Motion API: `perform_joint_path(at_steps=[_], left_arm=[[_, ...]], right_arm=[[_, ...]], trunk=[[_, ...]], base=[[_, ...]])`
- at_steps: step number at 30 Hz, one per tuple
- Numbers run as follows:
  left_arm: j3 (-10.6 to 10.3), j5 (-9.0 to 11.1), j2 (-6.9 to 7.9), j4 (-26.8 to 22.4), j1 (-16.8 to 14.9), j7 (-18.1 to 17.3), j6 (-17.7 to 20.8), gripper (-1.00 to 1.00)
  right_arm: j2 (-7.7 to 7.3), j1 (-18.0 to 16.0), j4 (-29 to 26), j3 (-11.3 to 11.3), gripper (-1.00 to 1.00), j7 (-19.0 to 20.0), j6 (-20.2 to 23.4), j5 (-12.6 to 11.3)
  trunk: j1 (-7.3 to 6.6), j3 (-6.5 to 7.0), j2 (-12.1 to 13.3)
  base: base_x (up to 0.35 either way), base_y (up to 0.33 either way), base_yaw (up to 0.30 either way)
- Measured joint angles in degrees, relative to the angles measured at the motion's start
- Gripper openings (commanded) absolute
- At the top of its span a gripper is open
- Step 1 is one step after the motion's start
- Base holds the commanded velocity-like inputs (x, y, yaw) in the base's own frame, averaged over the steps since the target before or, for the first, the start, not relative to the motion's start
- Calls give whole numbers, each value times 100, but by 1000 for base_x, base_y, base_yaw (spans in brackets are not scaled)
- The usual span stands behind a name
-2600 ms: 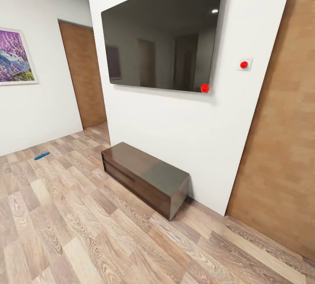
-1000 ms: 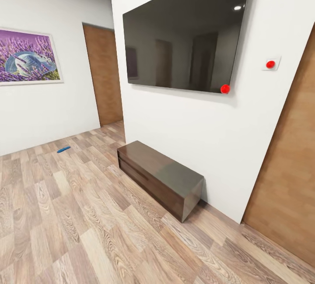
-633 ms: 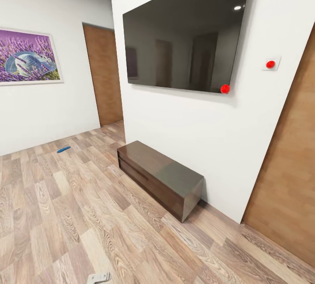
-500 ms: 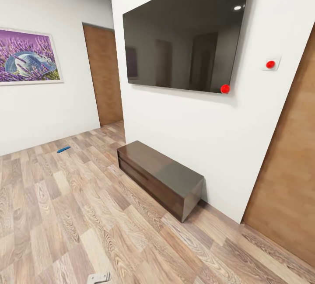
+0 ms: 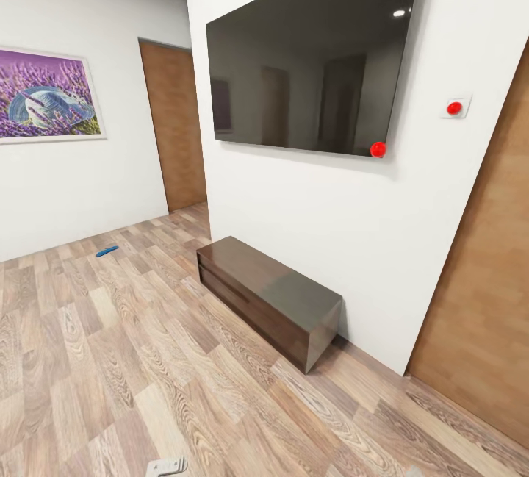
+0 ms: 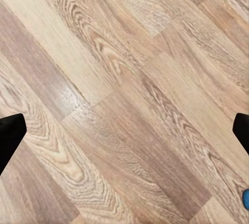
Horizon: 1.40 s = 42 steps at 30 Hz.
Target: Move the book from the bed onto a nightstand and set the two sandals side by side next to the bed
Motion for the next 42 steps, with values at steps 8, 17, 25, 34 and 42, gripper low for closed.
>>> perform_joint_path(at_steps=[8, 17, 25, 34, 42], left_arm=[[-1, 2, 0, 0, 0, 0, -28, 100], [-2, 0, 0, 2, -1, 0, -32, 100], [-5, 0, 0, 1, 0, 0, -38, 100], [-4, 0, 0, 0, 0, 0, -40, 100], [-1, 0, 0, 0, 0, 0, -40, 100]], right_arm=[[-20, -3, 17, -103, 100, -488, -9, 47], [-309, -392, -30, -38, 100, 1809, 6, 1471], [-273, -1566, 250, -36, 100, 3239, 9, 2101], [-164, -1801, 829, 643, 100, 3333, 28, 2616], [-129, -1816, 1454, 1286, 100, 3310, 7, 2939]], trunk=[[0, 0, 0], [0, 1, 1], [0, 1, 0], [0, 0, 0], [0, 0, 0]], base=[[0, 0, 0], [0, 0, 0], [0, 0, 0], [0, 0, 0], [0, 0, 0]])
